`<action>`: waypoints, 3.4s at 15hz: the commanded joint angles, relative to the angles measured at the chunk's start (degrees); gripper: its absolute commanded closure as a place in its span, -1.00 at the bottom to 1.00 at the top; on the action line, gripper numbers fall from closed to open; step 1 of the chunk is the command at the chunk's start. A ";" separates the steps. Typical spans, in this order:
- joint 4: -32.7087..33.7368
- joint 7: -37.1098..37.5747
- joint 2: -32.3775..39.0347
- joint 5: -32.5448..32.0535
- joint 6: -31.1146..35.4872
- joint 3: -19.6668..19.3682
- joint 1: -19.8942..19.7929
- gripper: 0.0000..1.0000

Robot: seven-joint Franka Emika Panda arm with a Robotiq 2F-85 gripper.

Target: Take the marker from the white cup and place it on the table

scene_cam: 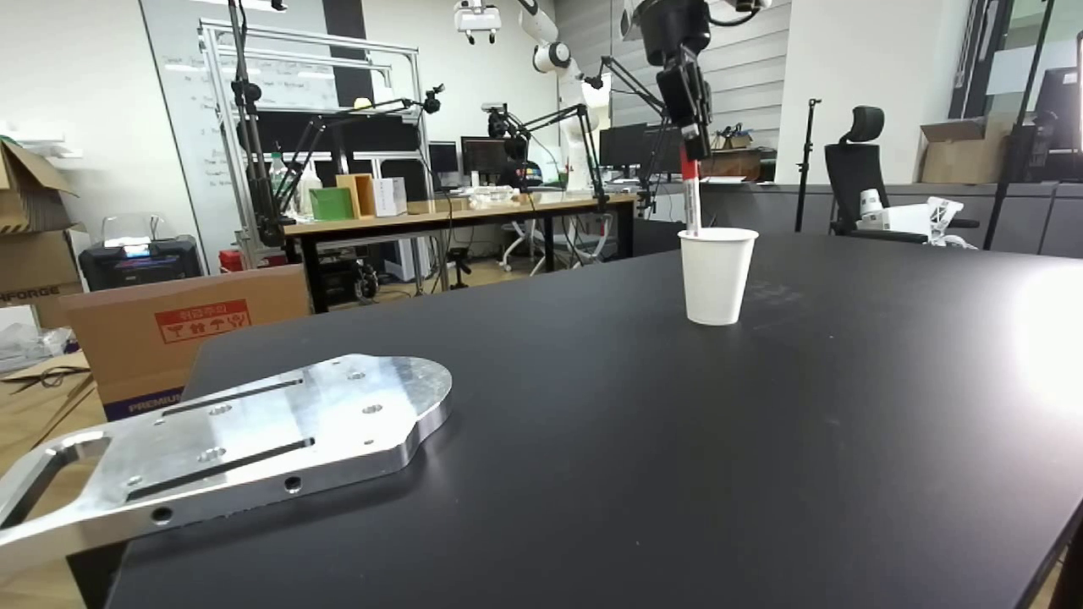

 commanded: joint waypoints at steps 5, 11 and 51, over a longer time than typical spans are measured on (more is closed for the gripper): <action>-0.28 2.18 -8.85 -0.38 -4.75 -1.77 -1.07 0.90; -0.67 1.55 -9.46 1.37 -12.52 -5.86 -7.78 0.90; -5.08 -1.84 0.96 4.10 0.57 -7.52 -15.68 -0.63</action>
